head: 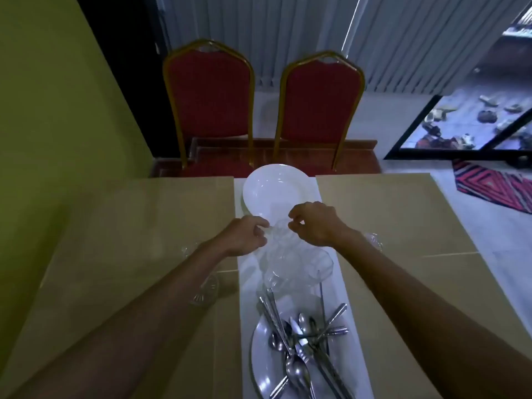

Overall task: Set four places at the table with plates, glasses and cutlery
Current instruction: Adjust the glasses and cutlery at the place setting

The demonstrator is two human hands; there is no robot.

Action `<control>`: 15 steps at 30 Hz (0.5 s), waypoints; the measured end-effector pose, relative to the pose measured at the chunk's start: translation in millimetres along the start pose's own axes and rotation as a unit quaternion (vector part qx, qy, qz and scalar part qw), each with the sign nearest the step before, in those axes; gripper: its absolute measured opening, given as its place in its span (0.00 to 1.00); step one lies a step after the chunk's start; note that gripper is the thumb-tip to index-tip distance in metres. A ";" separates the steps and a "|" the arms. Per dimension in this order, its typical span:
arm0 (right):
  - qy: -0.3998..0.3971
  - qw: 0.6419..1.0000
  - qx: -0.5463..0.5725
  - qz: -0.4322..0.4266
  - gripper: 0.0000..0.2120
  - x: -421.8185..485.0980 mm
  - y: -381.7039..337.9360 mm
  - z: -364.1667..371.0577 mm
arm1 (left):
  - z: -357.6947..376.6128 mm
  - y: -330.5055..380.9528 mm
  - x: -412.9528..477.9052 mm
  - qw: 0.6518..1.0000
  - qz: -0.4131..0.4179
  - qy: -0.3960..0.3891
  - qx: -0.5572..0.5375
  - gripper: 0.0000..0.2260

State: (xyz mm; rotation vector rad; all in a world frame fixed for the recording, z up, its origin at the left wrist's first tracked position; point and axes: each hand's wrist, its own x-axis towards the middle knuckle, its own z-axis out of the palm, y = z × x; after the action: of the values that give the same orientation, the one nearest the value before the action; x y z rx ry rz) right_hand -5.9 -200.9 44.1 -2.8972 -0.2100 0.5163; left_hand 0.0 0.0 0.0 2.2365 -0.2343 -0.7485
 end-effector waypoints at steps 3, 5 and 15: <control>0.011 0.998 -0.056 -0.017 0.14 12.6 -4.6 7.5 | 13.2 -5.2 7.2 1.000 0.005 -0.010 -0.019 0.19; 0.009 0.998 -0.065 -0.025 0.14 17.9 -8.9 6.1 | 17.5 -9.1 7.4 0.999 0.003 0.000 -0.046 0.16; 0.045 0.991 0.049 -0.117 0.12 52.8 -91.5 -22.6 | -28.7 -39.6 -35.3 0.977 -0.026 0.123 -0.173 0.30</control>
State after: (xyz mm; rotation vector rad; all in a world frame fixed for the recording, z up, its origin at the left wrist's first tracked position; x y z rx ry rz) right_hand 41.6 -106.7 66.9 -2.7431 -0.4893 0.3446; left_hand -14.4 58.5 3.1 1.9813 0.0715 -0.4891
